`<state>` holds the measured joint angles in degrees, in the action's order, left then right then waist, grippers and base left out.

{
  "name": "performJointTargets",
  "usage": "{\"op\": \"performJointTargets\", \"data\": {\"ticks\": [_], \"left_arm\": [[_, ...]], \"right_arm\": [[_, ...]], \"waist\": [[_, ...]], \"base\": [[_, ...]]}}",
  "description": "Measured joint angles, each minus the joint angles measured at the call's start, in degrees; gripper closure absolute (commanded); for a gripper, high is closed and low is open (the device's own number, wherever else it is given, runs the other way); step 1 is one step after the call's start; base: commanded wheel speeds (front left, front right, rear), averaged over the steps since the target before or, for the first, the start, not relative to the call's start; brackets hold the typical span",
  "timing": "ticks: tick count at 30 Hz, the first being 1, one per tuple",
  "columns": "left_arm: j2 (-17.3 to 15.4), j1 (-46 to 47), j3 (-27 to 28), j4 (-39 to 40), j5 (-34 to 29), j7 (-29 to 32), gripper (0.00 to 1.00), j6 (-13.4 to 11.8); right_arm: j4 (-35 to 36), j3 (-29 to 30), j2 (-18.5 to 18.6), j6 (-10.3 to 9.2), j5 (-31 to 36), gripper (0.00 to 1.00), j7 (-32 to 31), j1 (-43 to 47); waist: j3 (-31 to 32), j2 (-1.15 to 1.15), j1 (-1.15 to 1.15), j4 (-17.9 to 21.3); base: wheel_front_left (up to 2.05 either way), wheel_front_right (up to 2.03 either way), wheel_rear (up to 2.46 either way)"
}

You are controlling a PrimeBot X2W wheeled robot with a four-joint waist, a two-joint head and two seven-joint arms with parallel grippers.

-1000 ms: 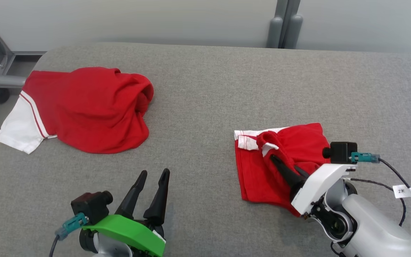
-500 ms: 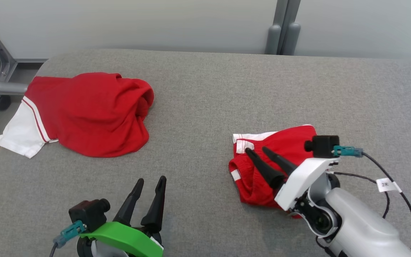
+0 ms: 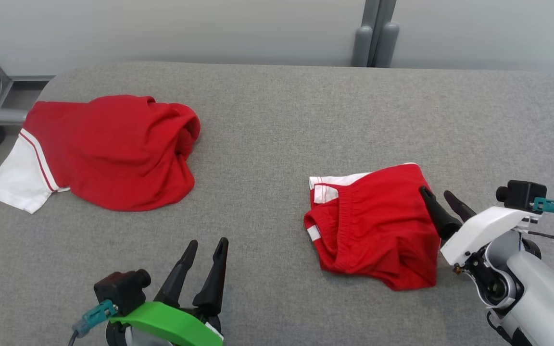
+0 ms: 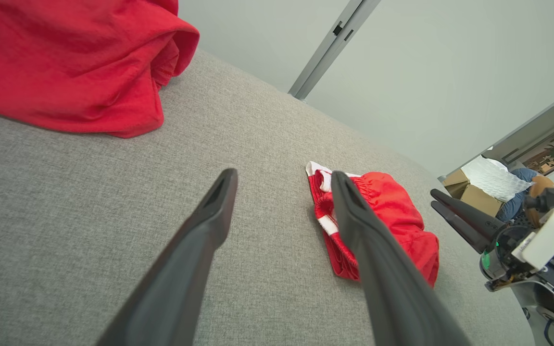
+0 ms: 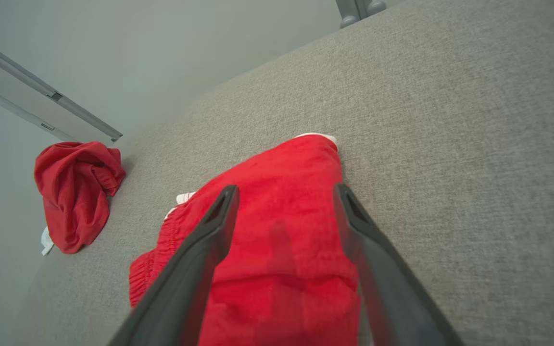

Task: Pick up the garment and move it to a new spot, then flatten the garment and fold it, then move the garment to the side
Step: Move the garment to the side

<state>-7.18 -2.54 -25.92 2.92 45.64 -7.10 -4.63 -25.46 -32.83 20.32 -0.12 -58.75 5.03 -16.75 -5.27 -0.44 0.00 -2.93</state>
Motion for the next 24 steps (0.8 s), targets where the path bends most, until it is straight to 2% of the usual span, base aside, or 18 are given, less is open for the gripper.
{"op": "performJointTargets", "data": {"ticks": [11,17,18,19,21,23,24], "left_arm": [[-0.2,0.1,-0.2,0.7,-0.3,0.5,0.00,0.0],[-0.3,0.2,-0.1,0.9,-0.3,0.6,0.00,-0.4],[-0.3,0.2,0.0,0.9,-0.3,0.6,0.00,-0.4],[-0.4,0.2,0.0,1.0,-0.5,0.6,0.00,-0.4],[-0.4,0.2,0.2,1.0,-0.5,0.6,0.00,-0.4],[-0.6,0.2,0.5,1.0,-0.5,0.5,0.00,-0.4],[-0.6,0.2,0.6,1.0,-0.5,0.5,0.00,-0.4]], "right_arm": [[-4.3,-0.2,1.0,-0.46,-0.6,0.00,-0.1,0.9],[-5.6,-1.5,0.1,0.30,-0.6,0.00,-1.3,0.8],[-5.7,-1.5,-0.1,0.63,-0.6,0.09,-1.3,0.8],[-5.7,-1.5,-0.3,0.76,-0.6,0.45,-1.3,0.7],[-6.0,-1.7,-0.3,1.21,-0.5,0.76,-1.3,0.3],[-6.4,-1.7,-0.3,1.36,-0.2,1.00,-1.2,-0.3],[-6.5,-1.7,-0.3,1.55,-0.2,1.00,-1.2,-0.6]], "waist": [[-2.5,0.00,0.00,-1.6],[-3.5,0.00,0.00,-3.0],[-3.7,0.00,0.00,-3.1],[-3.8,0.00,0.00,-3.3],[-4.1,0.00,0.00,-3.6],[-4.3,0.00,0.00,-3.7],[-4.3,0.00,0.00,-3.7]], "base": [[0.00,0.00,0.00],[0.00,0.00,0.00],[0.00,0.00,0.00],[0.00,0.00,0.00],[0.00,0.00,0.00],[0.00,0.00,0.00],[0.00,0.00,0.00]]}}
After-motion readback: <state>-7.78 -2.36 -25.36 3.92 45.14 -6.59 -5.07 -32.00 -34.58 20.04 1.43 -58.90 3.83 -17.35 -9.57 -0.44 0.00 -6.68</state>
